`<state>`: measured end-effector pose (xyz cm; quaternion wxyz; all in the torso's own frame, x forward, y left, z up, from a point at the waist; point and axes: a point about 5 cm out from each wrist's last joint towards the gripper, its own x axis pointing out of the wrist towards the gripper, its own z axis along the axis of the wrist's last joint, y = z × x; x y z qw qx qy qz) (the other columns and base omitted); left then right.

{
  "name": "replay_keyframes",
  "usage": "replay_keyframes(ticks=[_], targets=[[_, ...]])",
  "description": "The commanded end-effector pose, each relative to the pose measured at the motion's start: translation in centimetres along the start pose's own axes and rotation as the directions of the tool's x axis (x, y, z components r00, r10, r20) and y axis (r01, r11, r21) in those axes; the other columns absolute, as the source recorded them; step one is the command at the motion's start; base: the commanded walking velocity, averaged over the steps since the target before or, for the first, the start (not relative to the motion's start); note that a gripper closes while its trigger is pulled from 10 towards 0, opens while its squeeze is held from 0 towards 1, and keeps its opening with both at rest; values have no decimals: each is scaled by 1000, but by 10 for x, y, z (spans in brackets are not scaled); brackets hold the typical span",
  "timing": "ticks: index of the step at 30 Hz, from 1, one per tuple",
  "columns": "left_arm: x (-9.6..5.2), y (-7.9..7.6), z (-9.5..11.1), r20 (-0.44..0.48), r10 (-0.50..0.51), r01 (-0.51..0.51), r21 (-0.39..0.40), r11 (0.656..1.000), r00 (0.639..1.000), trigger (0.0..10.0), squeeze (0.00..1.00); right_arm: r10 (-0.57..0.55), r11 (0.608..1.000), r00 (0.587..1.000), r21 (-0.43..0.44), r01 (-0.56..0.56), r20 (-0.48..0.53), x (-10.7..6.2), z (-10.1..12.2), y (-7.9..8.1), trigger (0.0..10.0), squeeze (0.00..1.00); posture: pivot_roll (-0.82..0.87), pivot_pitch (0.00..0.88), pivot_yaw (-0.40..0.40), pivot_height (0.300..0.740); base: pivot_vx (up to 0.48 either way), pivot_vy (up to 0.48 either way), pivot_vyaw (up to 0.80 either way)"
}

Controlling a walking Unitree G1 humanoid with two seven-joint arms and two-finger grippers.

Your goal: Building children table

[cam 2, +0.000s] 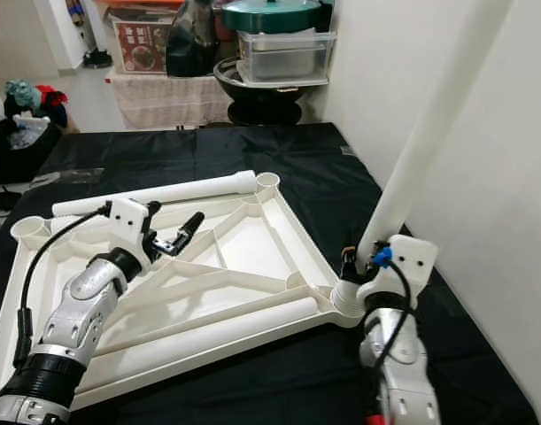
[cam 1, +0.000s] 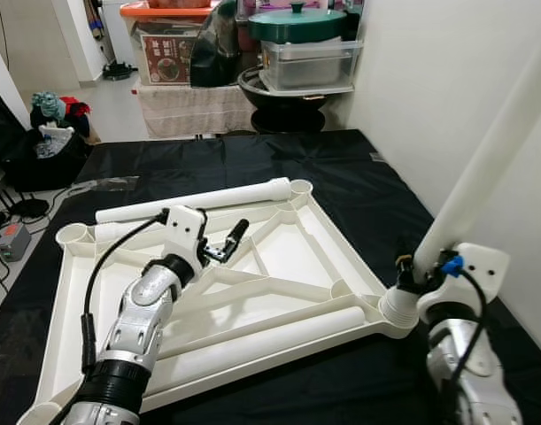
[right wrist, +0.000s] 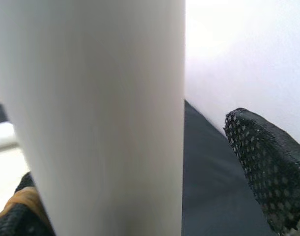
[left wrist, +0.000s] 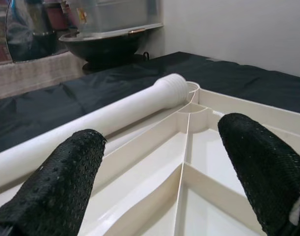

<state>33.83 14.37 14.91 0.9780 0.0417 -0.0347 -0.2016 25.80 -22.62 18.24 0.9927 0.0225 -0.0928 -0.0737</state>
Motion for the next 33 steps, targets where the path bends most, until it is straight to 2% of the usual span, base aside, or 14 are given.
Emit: replay_keyframes(ticks=[1, 3, 6, 12, 14, 15, 16, 18, 20, 22, 25, 26, 30, 33], targets=[[1, 3, 2, 7, -2, 2, 19, 1000, 1000, 10000, 0, 64, 998, 997, 14, -65, 43, 1, 11, -6, 10000, 0, -52, 0, -2, 740, 0, 0, 0], [1, 3, 2, 7, -2, 2, 19, 1000, 1000, 10000, 0, 64, 998, 997, 14, -65, 43, 1, 11, -6, 10000, 0, -52, 0, -2, 740, 0, 0, 0], [0, 3, 1, 7, -3, 3, 20, 1000, 1000, 10000, 0, 228, 973, 973, 17, -229, 30, 2, 18, -16, 10000, 0, -49, 0, -5, 740, 0, 0, 0], [0, 3, 1, 7, -4, 4, 21, 1000, 1000, 10000, 0, 278, 961, 961, -1, -278, 12, 4, 20, -27, 10000, 0, -49, 0, -7, 740, 0, 0, 0], [0, 4, 1, 7, -4, 4, 23, 1000, 1000, 10000, 0, 332, 943, 943, -27, -333, -33, 11, 19, -50, 10000, 0, -41, 0, -11, 740, 0, 0, 0], [0, 4, 1, 7, -4, 4, 23, 1000, 1000, 10000, 0, 332, 943, 943, -27, -333, -33, 11, 19, -50, 10000, 0, -41, 0, -11, 740, 0, 0, 0], [0, 4, 2, 8, -3, 2, 25, 1000, 1000, 10000, 0, 382, 924, 923, -7, -383, -55, 13, 19, -57, 10000, 0, -34, 0, -18, 740, 0, 0, 0], [0, 4, 2, 8, -3, 2, 25, 1000, 1000, 10000, 0, 382, 924, 923, -7, -383, -55, 13, 19, -57, 10000, 0, -34, 0, -18, 740, 0, 0, 0], [0, 5, 2, 9, 0, 0, 26, 1000, 1000, 10000, 0, 492, 870, 864, 37, -491, -103, 18, 14, -63, 10000, 0, -24, 0, -27, 740, 0, 0, 0], [0, 5, 2, 9, 0, 0, 26, 1000, 1000, 10000, 0, 492, 870, 864, 37, -491, -103, 18, 14, -63, 10000, 0, -24, 0, -27, 740, 0, 0, 0], [0, 3, 1, 12, 1, -1, 25, 1000, 1000, 10000, 0, 589, 807, 794, 65, -586, -154, 31, 5, -61, 10000, 0, 1, 0, -45, 740, 0, 0, 0], [0, 3, 1, 12, 1, -1, 25, 1000, 1000, 10000, 0, 589, 807, 794, 65, -586, -154, 31, 5, -61, 10000, 0, 1, 0, -45, 740, 0, 0, 0], [-1, 4, 1, 15, 7, -7, 29, 1000, 1000, 10000, 0, 655, 754, 738, 93, -650, -162, 39, 2, -58, 10000, 0, 12, 0, -54, 740, 0, 0, 0], [-2, 4, 2, 16, 10, -10, 29, 1000, 1000, 10000, 0, 675, 736, 720, 97, -669, -159, 41, 3, -55, 10000, 0, 19, 0, -61, 740, 0, 0, 0]])
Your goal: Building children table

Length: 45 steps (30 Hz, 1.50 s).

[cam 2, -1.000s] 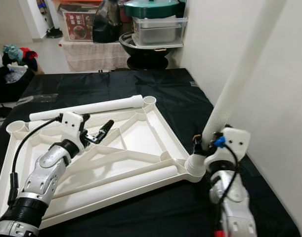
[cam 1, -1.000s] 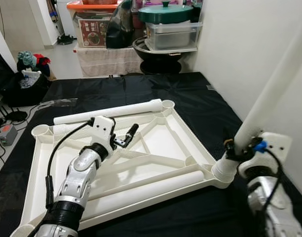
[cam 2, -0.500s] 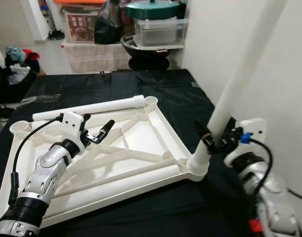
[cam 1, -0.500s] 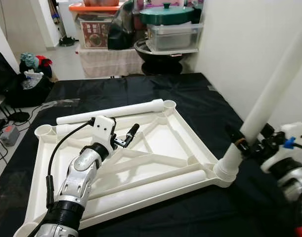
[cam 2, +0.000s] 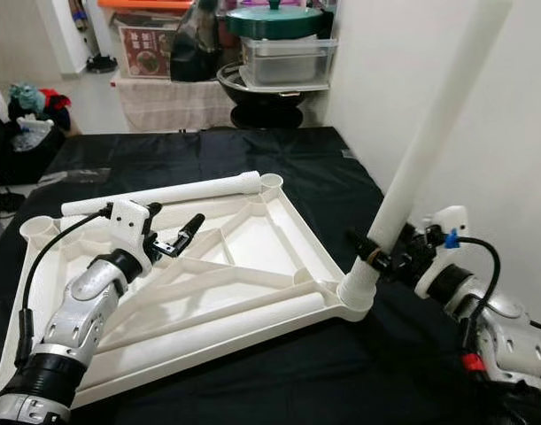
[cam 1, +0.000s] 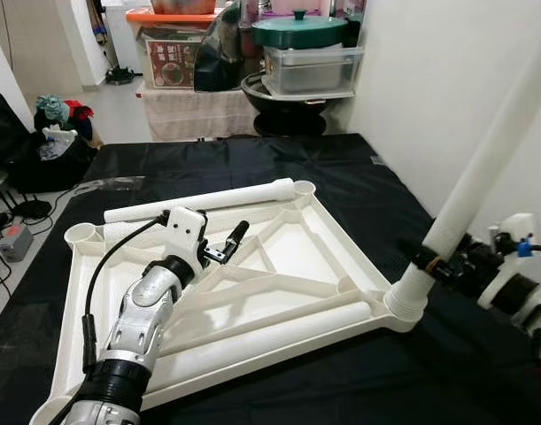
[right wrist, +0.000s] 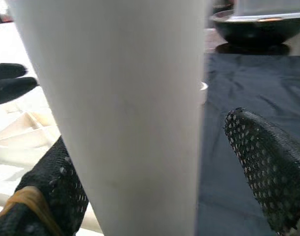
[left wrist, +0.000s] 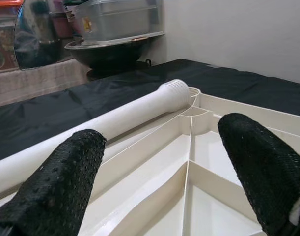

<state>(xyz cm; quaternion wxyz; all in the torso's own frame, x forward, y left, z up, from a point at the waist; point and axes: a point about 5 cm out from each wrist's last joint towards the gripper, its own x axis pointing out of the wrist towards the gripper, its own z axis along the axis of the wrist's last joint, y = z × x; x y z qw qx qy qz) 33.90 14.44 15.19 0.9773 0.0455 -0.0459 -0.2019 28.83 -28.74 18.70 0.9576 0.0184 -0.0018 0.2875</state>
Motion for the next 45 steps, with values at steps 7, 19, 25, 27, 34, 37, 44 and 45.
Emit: replay_keyframes(ticks=[7, 19, 25, 27, 34, 37, 44, 45], targets=[[-3, 4, -1, -4, 15, -14, 17, 1000, 1000, 10000, 0, 66, 998, 998, -25, -66, 10, 12, 6, -3, 10000, 0, 20, 0, -63, 740, 0, 0, 0], [-4, 1, -4, -7, 16, -16, 14, 1000, 1000, 10000, 0, 63, 997, 997, -35, -62, 37, 13, 8, -17, 0, 0, 24, 0, -72, 740, 0, 0, 0], [-2, 0, -3, -4, 10, -10, 15, 1000, 1000, 10000, 0, -19, 999, 997, -41, 22, 79, 10, 7, -22, 0, 0, 16, 0, -66, 740, 0, 0, 0], [-2, 0, -3, -4, 9, -9, 15, 1000, 1000, 10000, 0, -37, 998, 996, -44, 41, 85, 9, 6, -22, 0, 0, 16, 0, -66, 740, 0, 0, 0], [-2, -1, -5, -8, 4, -4, 13, 1000, 1000, 10000, 0, -123, 991, 988, -38, 127, 96, 9, -12, -12, 0, 0, 6, 0, -55, 740, 0, 0, 0], [-1, -1, -4, -7, 1, -1, 14, 1000, 1000, 10000, 0, -147, 988, 983, -26, 151, 105, 10, -13, -9, 0, 0, 6, 0, -55, 740, 0, 0, 0], [-1, -1, -4, -6, 2, -2, 18, 1000, 1000, 10000, 0, -351, 936, 934, 34, 350, 65, 28, -17, 16, 0, 0, 6, 0, -57, 740, 0, 0, 0], [-1, -1, -4, -6, 2, -2, 18, 1000, 1000, 10000, 0, -351, 936, 934, 34, 350, 65, 28, -17, 16, 0, 0, 6, 0, -57, 740, 0, 0, 0]])
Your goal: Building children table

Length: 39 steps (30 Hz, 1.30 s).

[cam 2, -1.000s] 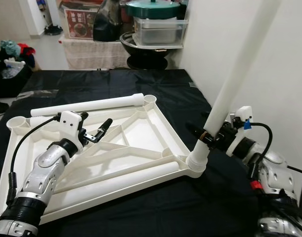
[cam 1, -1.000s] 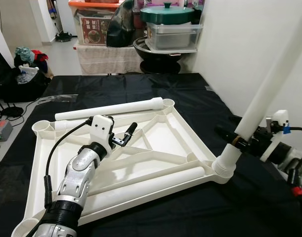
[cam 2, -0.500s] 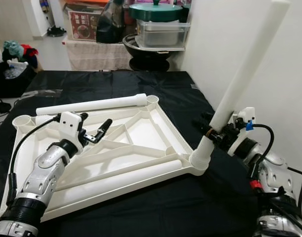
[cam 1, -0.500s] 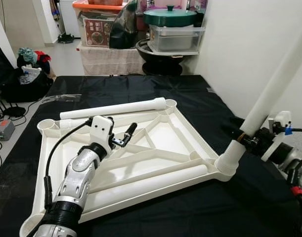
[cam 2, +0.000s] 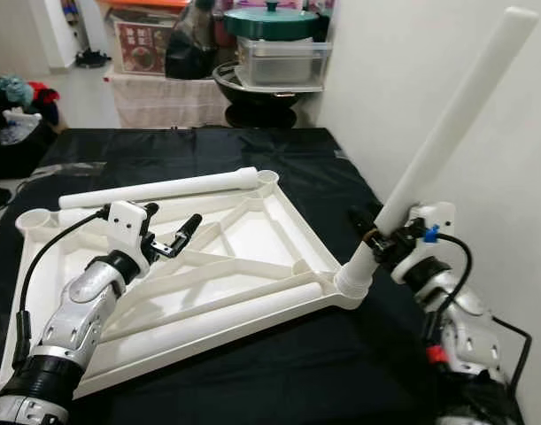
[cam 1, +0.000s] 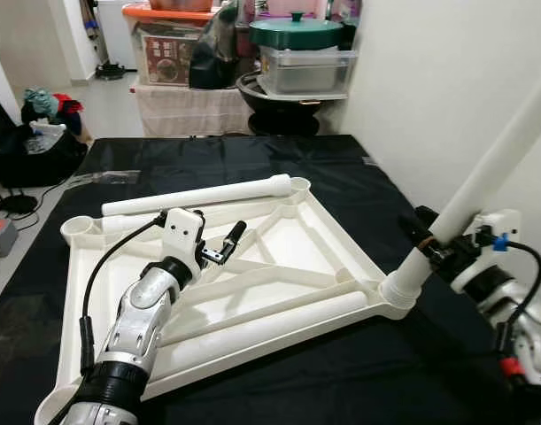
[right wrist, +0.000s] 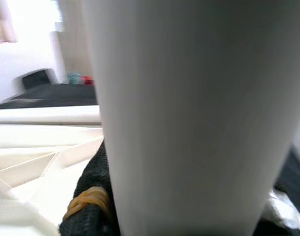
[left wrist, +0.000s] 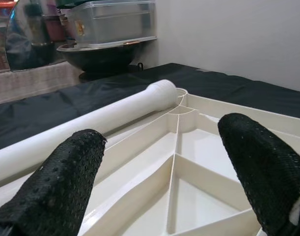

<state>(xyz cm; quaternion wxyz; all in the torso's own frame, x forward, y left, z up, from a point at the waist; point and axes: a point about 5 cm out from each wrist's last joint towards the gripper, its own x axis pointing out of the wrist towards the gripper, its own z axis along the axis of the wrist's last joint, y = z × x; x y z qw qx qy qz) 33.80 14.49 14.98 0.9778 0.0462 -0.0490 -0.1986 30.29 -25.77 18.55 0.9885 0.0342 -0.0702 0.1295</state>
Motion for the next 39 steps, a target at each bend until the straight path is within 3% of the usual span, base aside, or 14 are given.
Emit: replay_keyframes(ticks=[1, 4, 7, 11, 19, 20, 21, 22, 34, 39], targets=[[-1, -1, -3, -12, -5, 5, 15, 1000, 1000, 10000, 0, -97, 995, 990, 18, 100, -99, -2, -16, 5, 0, 0, 6, 0, -57, 740, 0, 0, 0], [-2, -2, -4, -16, -5, 5, 13, 1000, 1000, 10000, 0, -242, 967, 943, 26, 254, -228, 0, -48, 48, 0, 0, 10, 0, -57, 740, 0, 0, 0], [-1, -3, -4, -17, -7, 7, 15, 1000, 1000, 10000, 0, -284, 947, 906, 58, 317, -313, 2, -66, 68, 0, 0, 11, 0, -61, 740, 0, 0, 0], [0, -3, -2, -14, -4, 4, 22, 1000, 1000, 10000, 0, -329, 929, 882, 56, 367, -337, 3, -72, 76, 0, 0, 23, 0, -76, 740, 0, 0, 0], [-5, 0, -6, -26, 15, -14, 22, 1000, 1000, 10000, 0, -419, 888, 828, 20, 459, -372, -1, -65, 74, 0, 0, 21, 0, -77, 740, 0, 0, 0], [-6, 0, -7, -29, 14, -13, 22, 1000, 999, 10000, 0, -425, 887, 829, 13, 461, -363, -1, -63, 74, 4941, 0, 15, 0, -72, 740, 0, 0, 0], [-6, 0, -7, -29, 14, -13, 22, 1000, 999, 10000, 0, -425, 887, 829, 13, 461, -363, -1, -63, 74, 4941, 0, 15, 0, -72, 740, 0, 0, 0], [-5, -1, -7, -30, 12, -11, 21, 1000, 999, 10000, 0, -428, 887, 831, 12, 462, -356, -1, -61, 73, 10000, 0, 12, 0, -72, 740, 0, 0, 0], [0, 0, -5, -30, -9, 9, 29, 1000, 1000, 10000, 0, -437, 896, 855, -45, 443, -279, -3, -36, 60, 10000, 0, -7, 0, -49, 740, 0, 0, 0], [2, -1, -4, -26, -11, 12, 29, 999, 1000, 10000, 0, -443, 890, 856, -22, 455, -267, -4, -33, 58, 10000, 0, -12, 0, -46, 740, 0, 0, 0]])
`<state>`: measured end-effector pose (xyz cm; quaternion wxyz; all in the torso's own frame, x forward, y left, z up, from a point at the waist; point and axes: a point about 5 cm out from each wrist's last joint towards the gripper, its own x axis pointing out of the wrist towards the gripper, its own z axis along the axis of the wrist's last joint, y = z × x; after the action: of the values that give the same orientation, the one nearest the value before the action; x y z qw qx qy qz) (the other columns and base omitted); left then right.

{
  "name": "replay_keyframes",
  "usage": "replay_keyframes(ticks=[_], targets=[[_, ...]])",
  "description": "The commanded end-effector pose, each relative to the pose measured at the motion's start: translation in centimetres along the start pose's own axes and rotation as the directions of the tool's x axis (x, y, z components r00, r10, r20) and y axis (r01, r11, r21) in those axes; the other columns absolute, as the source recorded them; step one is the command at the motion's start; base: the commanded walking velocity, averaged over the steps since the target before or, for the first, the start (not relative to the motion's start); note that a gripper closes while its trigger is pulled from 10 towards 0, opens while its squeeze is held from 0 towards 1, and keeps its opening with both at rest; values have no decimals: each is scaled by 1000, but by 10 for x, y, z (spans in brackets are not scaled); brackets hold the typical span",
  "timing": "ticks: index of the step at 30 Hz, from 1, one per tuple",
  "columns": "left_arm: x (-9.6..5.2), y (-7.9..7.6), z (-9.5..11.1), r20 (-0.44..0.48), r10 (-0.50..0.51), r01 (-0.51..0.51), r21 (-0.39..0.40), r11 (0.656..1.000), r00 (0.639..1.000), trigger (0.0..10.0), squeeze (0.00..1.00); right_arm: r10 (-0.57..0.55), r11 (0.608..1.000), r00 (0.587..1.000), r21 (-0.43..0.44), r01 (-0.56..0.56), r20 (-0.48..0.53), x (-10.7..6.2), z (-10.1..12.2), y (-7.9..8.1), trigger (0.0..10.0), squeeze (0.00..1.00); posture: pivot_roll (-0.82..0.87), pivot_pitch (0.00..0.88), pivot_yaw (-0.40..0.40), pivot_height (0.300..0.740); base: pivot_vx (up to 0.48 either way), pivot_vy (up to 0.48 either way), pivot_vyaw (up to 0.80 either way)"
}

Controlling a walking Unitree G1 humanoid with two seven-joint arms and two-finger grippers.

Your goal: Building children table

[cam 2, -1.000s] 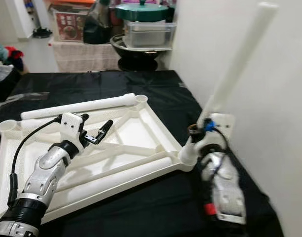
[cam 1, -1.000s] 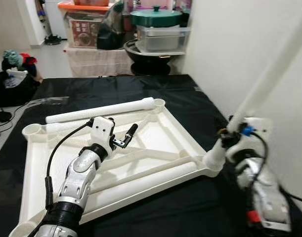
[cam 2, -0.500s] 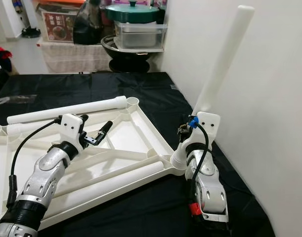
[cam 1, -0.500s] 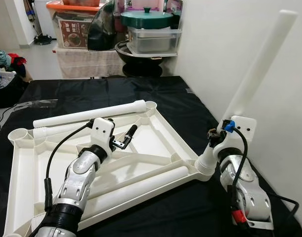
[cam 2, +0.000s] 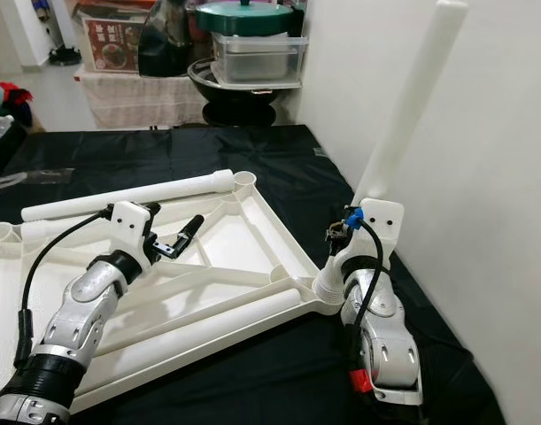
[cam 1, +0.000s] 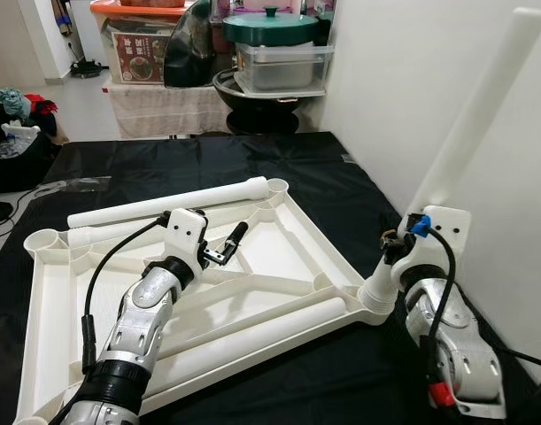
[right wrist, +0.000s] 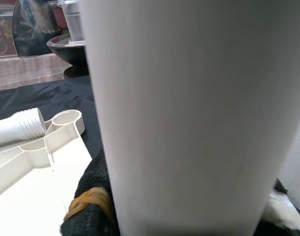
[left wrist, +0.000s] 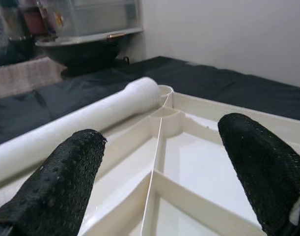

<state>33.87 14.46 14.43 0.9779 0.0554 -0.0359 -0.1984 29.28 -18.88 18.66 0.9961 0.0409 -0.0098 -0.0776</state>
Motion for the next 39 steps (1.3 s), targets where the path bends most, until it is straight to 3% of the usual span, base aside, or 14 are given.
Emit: replay_keyframes(ticks=[1, 3, 4, 6, 7, 15, 16, 19, 23, 28, 32, 34, 35, 39], targets=[[2, 0, 2, 5, -11, 11, 16, 1000, 1000, 10000, 0, -48, 999, 985, 13, 51, -165, -3, -29, -14, 10000, 0, -12, 0, -46, 740, 0, 0, 0], [2, -1, 2, 6, -11, 11, 15, 1000, 1000, 10000, 0, -45, 999, 986, 16, 49, -163, -3, -29, -14, 10000, 0, -12, 0, -46, 740, 0, 0, 0], [2, -1, 1, 6, -12, 12, 13, 1000, 1000, 10000, 0, -35, 999, 988, 9, 37, -152, -4, -25, -14, 10000, 878, -15, 0, -42, 740, 0, 0, 0], [1, -2, 1, 5, -13, 13, 11, 1000, 1000, 10000, 0, -15, 1000, 992, -18, 13, -124, -5, -16, -16, 10000, 804, -15, 0, -43, 740, 0, 0, 0], [1, -1, 1, 5, -13, 13, 12, 1000, 1000, 10000, 0, 12, 1000, 996, -10, -13, -91, -5, -7, -17, 10000, 631, -15, 0, -43, 740, 0, 0, 0], [1, 4, 0, 0, -7, 7, 19, 1000, 1000, 10000, 0, 90, 993, 996, -76, -92, -30, -3, 14, -35, 10000, 631, -27, 0, -36, 740, 0, 0, 0], [2, 3, 0, 1, -9, 9, 19, 1000, 1000, 10000, 0, 125, 988, 992, -87, -125, -13, -2, 20, -41, 10000, 0, -29, 0, -32, 740, 0, 0, 0], [3, 2, 1, 3, -12, 12, 17, 1000, 1000, 10000, 0, 205, 975, 979, -94, -202, 17, 0, 31, -47, 10000, 0, -29, 0, -31, 740, 0, 0, 0], [3, 2, 3, 9, -19, 19, 19, 1000, 1000, 10000, 0, 428, 895, 904, -139, -423, 9, 2, 45, -62, 10000, 0, -16, 0, -37, 740, 0, 0, 0], [3, 3, 3, 8, -18, 18, 21, 1000, 1000, 10000, 0, 478, 869, 879, -144, -473, -6, 4, 46, -69, 10000, 0, -14, 0, -39, 740, 0, 0, 0], [3, 4, 4, 12, -14, 14, 23, 1000, 1000, 10000, 0, 591, 799, 806, -131, -587, -12, 12, 49, -64, 10000, 0, 4, 0, -54, 740, 0, 0, 0], [3, 4, 4, 12, -14, 14, 23, 1000, 1000, 10000, 0, 591, 799, 806, -131, -587, -12, 12, 49, -64, 10000, 0, 4, 0, -54, 740, 0, 0, 0], [3, 4, 4, 14, -12, 11, 25, 1000, 1000, 10000, 0, 606, 788, 796, -121, -603, -20, 18, 48, -63, 7412, 0, 21, 0, -66, 740, 0, 0, 0], [1, 4, 4, 18, -6, 6, 25, 1000, 1000, 10000, 0, 623, 775, 781, -100, -624, -37, 29, 46, -61, 7725, 0, 33, 0, -76, 740, 0, 0, 0]])
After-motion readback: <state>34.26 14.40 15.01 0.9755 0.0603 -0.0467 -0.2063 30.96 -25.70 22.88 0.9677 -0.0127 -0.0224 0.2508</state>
